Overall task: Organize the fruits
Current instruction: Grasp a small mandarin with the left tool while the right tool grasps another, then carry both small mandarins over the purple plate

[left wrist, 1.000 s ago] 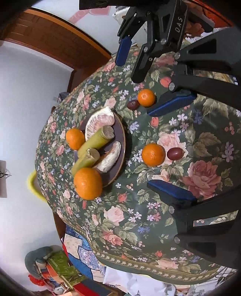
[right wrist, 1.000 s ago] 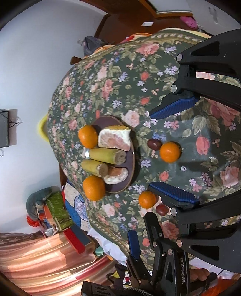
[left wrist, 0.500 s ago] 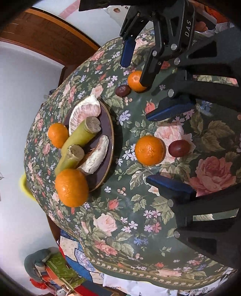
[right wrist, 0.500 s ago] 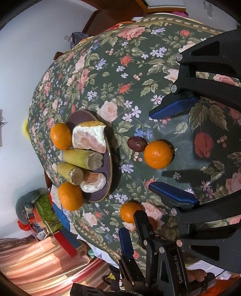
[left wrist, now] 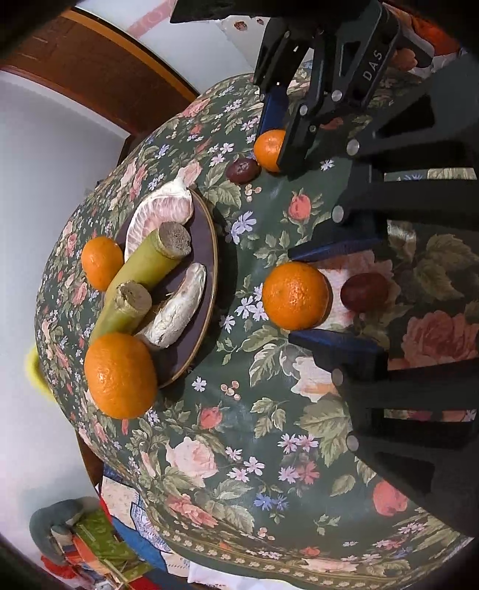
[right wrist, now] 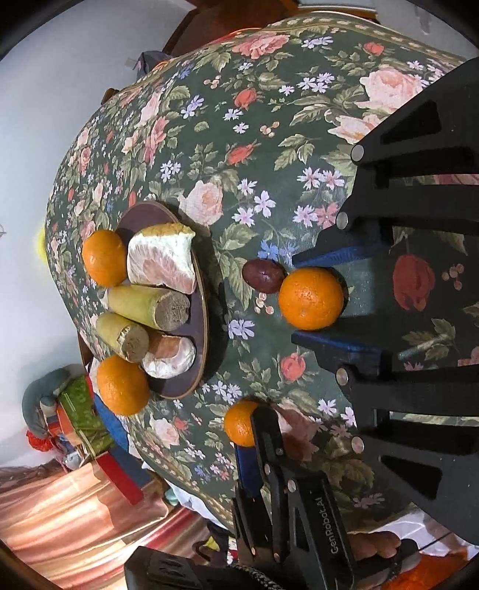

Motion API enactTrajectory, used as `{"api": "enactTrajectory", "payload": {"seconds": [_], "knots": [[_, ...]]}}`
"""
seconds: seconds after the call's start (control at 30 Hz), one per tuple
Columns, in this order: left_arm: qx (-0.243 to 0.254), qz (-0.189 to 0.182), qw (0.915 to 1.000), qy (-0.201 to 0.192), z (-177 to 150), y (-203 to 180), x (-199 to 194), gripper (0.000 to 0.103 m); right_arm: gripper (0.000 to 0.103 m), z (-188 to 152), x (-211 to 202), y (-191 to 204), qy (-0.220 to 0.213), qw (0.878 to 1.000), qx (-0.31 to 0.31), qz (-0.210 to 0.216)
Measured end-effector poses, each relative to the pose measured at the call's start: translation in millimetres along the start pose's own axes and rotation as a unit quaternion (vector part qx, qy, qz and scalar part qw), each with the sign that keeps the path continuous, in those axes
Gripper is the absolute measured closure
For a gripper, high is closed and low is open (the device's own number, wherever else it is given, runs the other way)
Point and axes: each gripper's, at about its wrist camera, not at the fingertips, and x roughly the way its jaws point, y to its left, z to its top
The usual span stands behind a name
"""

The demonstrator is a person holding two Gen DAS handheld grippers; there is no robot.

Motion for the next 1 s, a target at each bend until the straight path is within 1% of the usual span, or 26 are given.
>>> {"api": "enactTrajectory", "payload": {"seconds": [0.13,0.27,0.5,0.6,0.77,0.9,1.0], "knots": [[0.000,0.000,1.0000,-0.002,-0.3,-0.2,-2.4,0.066,0.072,-0.9,-2.6,-1.3,-0.002,1.000,0.004,-0.001],[-0.004,0.000,0.9999,-0.012,0.2,1.3,-12.9,0.066,0.072,0.7,-10.8,-5.7,-0.011,1.000,0.010,0.003],[-0.003,0.008,0.9990,-0.044,12.0,1.7,-34.4,0.066,0.072,13.5,-26.1,-8.9,-0.037,0.999,0.011,-0.002],[-0.003,0.011,0.9984,-0.056,19.0,1.7,-39.4,0.066,0.072,18.5,-31.1,-10.0,-0.049,0.999,0.007,-0.012],[-0.002,0.013,0.9976,-0.068,28.3,1.2,-42.6,0.066,0.072,24.2,-37.4,-11.6,-0.063,0.998,0.001,-0.017],[-0.002,0.018,0.9967,-0.079,35.2,2.4,-42.4,0.066,0.072,34.2,-36.8,-11.5,-0.072,0.997,-0.006,-0.021],[-0.004,0.018,0.9966,-0.081,40.4,3.8,-38.0,0.066,0.072,42.4,-32.8,-11.6,-0.076,0.997,-0.009,-0.020]]}}
